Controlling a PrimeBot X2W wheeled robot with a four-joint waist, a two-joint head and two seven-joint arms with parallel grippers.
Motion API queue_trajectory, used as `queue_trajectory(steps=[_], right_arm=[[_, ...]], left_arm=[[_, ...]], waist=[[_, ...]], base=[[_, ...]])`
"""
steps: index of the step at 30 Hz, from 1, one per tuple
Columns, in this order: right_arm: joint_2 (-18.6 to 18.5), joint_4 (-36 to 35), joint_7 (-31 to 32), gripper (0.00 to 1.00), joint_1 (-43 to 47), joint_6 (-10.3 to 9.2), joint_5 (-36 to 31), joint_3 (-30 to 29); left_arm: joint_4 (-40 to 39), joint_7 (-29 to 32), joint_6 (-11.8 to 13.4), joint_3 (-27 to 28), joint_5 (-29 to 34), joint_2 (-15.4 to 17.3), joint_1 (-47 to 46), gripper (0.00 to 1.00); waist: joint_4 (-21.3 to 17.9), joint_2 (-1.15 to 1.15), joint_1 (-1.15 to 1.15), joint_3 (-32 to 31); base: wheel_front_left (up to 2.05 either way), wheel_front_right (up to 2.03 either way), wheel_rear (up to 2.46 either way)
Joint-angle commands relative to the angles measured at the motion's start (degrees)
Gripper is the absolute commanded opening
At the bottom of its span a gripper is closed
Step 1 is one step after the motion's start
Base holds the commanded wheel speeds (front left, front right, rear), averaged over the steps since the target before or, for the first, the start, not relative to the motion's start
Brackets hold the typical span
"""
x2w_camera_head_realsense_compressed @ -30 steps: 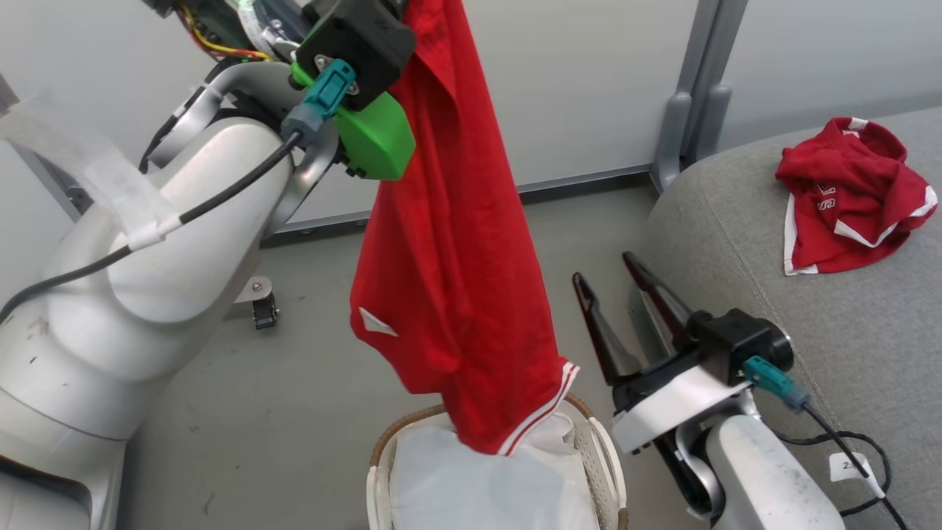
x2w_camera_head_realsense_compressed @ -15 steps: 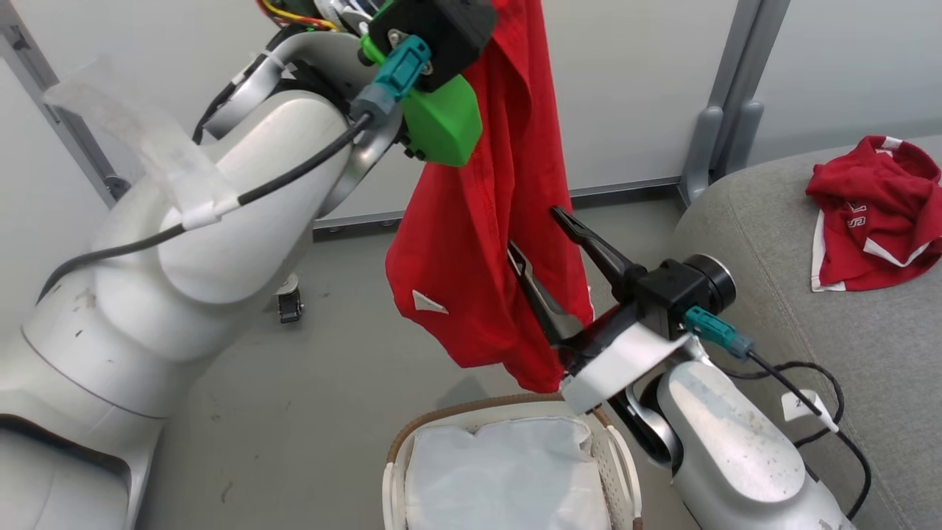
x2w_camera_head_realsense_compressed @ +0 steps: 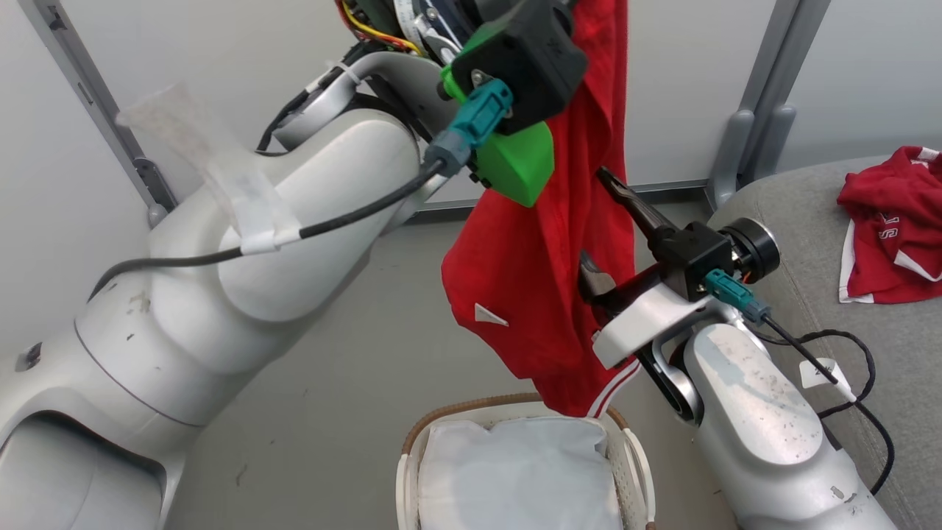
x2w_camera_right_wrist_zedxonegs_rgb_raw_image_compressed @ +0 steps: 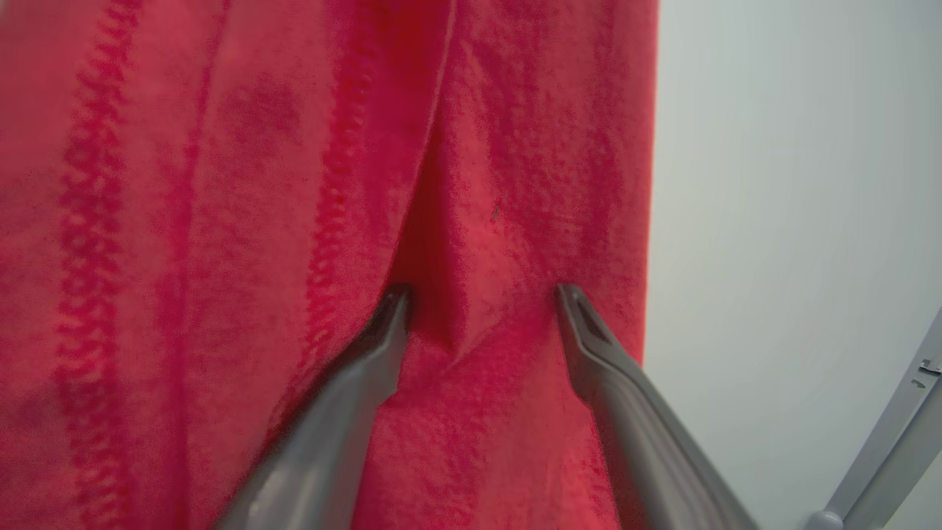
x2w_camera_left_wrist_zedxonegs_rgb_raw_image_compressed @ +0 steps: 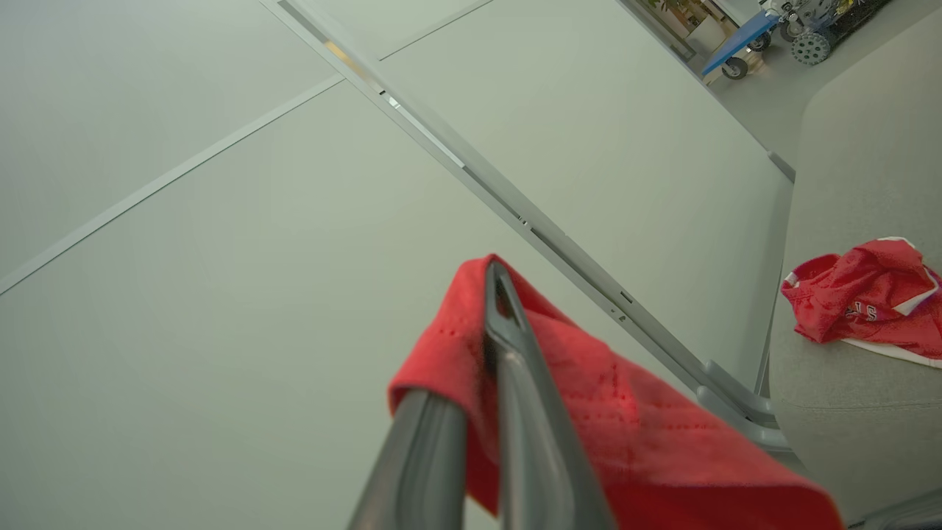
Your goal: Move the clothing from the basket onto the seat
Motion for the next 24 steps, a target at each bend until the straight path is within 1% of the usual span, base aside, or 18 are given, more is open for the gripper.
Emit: queue_trajectory(steps=[1, 6, 7, 8, 10, 11, 16, 24], right_arm=[[-0.2, 0.3, 0.0, 1.0, -0.8, -0.06, -0.5, -0.3], [-0.2, 2.2, 0.0, 1.0, -2.9, -0.06, 0.2, 0.6], [-0.2, 2.9, 0.0, 0.68, -3.4, -0.06, 0.2, 1.0], [-0.2, 3.2, 0.0, 0.43, -3.8, -0.06, 0.3, 1.2], [-0.2, 3.9, 0.0, 0.03, -4.6, -0.06, 0.5, 1.5], [-0.2, 4.2, 0.0, 0.0, -4.9, -0.06, 0.5, 1.6], [-0.2, 4.8, 0.0, 0.0, -5.0, -0.06, 0.9, 1.3], [-0.2, 5.2, 0.0, 0.0, -3.8, -0.06, 2.2, -0.1]], left_arm=[[-0.7, -0.2, -0.1, -0.2, -0.7, -0.4, -0.2, 0.0], [-2.8, -0.7, -0.2, -1.1, -1.1, -1.2, 0.6, 0.0], [-3.0, -0.8, -0.2, -1.3, -1.2, -1.2, 0.8, 0.0], [-3.2, -0.8, -0.1, -1.4, -1.3, -1.2, 0.9, 0.0], [-3.4, -0.8, 0.0, -1.4, -1.4, -1.1, 1.2, 0.0], [-3.3, -0.7, 0.2, -1.2, -1.7, -0.9, 1.4, 0.0], [-1.9, -1.0, 0.9, -0.2, -2.9, 0.8, 2.8, 0.0], [2.4, -2.0, 2.1, 3.0, -8.8, 4.5, 9.3, 0.0]], waist=[[0.4, 0.46, 0.0, 0.1], [1.2, 0.46, 0.0, 0.2], [1.4, 0.46, 0.0, 0.3], [1.4, 0.46, 0.0, 0.4], [1.6, 0.46, 0.0, 0.5], [1.7, 0.46, 0.0, 0.6], [1.8, 0.46, 0.0, 1.1], [1.0, 0.46, 0.0, 2.4]], base=[[0.0, 0.0, 0.0], [0.0, 0.0, 0.0], [0.0, 0.0, 0.0], [0.0, 0.0, 0.0], [0.0, 0.0, 0.0], [0.0, 0.0, 0.0], [0.0, 0.0, 0.0], [0.0, 0.0, 0.0]])
